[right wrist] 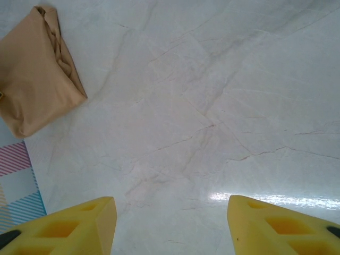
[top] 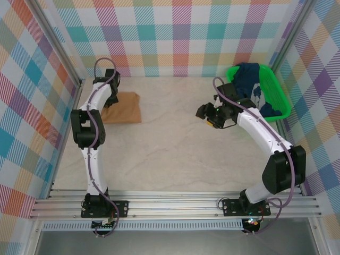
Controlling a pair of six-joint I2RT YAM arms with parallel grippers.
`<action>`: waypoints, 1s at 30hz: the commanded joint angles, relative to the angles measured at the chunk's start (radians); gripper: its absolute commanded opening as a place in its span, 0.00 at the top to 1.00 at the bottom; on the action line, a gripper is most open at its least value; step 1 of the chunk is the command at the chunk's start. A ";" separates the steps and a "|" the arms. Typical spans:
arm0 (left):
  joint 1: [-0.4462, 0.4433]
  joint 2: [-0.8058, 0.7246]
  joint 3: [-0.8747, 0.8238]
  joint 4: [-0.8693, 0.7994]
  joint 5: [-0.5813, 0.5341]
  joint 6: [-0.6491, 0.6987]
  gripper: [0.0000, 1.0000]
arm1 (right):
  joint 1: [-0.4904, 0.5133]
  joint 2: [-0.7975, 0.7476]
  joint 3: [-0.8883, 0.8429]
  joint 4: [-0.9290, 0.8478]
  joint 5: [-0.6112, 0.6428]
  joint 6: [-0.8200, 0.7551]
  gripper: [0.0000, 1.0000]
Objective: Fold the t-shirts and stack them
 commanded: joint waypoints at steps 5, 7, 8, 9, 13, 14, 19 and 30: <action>0.060 0.246 0.408 -0.028 -0.265 0.113 1.00 | 0.001 -0.064 -0.034 -0.013 -0.042 -0.012 0.43; 0.077 0.263 0.421 0.055 -0.251 0.183 1.00 | -0.001 -0.066 -0.071 -0.014 -0.059 -0.008 0.44; 0.085 0.273 0.435 0.072 -0.244 0.199 1.00 | -0.001 -0.066 -0.087 -0.014 -0.072 -0.005 0.45; 0.094 0.286 0.457 0.070 -0.237 0.199 1.00 | -0.001 -0.066 -0.105 -0.009 -0.083 0.000 0.45; 0.119 0.318 0.482 0.062 -0.238 0.193 1.00 | -0.001 -0.081 -0.150 0.005 -0.098 0.019 0.45; 0.127 0.320 0.483 0.072 -0.224 0.192 1.00 | -0.001 -0.081 -0.150 0.005 -0.098 0.019 0.45; 0.148 0.337 0.531 0.154 -0.104 0.223 0.88 | -0.001 -0.058 -0.129 0.000 -0.112 0.016 0.45; 0.090 0.186 0.655 0.063 -0.168 -0.015 0.00 | -0.001 -0.108 -0.094 0.132 -0.123 -0.037 0.34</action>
